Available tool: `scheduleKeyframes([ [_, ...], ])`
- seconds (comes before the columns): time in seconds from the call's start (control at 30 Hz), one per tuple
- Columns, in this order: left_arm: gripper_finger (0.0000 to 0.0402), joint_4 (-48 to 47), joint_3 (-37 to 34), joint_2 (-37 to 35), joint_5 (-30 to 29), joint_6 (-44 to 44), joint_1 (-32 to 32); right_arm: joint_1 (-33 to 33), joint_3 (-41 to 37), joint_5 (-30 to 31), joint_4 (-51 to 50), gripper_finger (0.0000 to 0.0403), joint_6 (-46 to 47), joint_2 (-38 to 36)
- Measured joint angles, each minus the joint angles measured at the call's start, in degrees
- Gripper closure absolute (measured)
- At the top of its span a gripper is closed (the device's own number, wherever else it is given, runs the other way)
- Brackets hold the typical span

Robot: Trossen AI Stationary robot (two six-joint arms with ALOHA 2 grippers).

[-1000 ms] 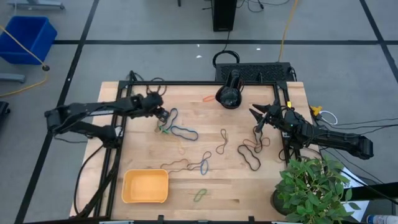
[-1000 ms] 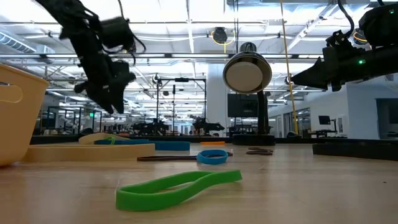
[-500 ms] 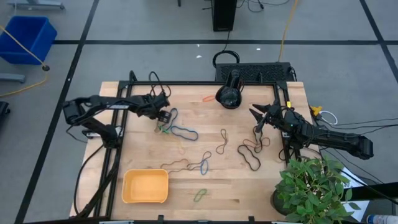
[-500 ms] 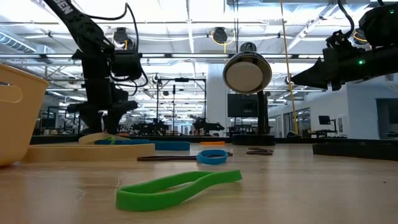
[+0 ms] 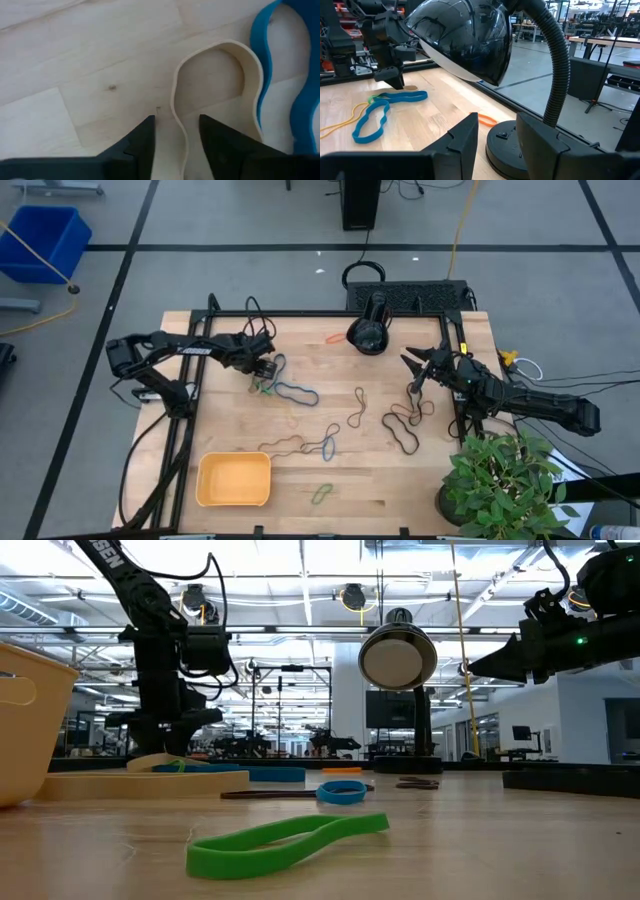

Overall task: Pick and place rubber bands into bin
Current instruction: Put the top light brown rubberband into the yellow bin

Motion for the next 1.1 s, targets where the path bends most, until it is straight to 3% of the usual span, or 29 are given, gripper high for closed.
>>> scheduleKeyframes([
  [0.33, 0.0388, 0.3, 0.0, 0.0, 0.0, -0.4, 0.0, 0.0, 0.0, 0.0, 0.0, 0.0273, 0.0, 0.0],
  [0.7, 0.0393, -0.1, -0.4, -1.8, 0.2, 2.7, -0.9, 0.0, 0.0, 0.0, 0.0, 0.0273, 0.0, 0.0],
  [0.9, 0.0395, 0.5, -0.3, -12.1, 1.5, 3.1, -2.2, 0.0, 0.0, 0.0, 0.0, 0.0273, 0.0, 0.0],
  [1.1, 0.0396, 1.1, -0.3, -27.3, 1.7, 4.6, -3.1, 0.0, 0.0, 0.0, 0.0, 0.0273, 0.0, 0.0],
])
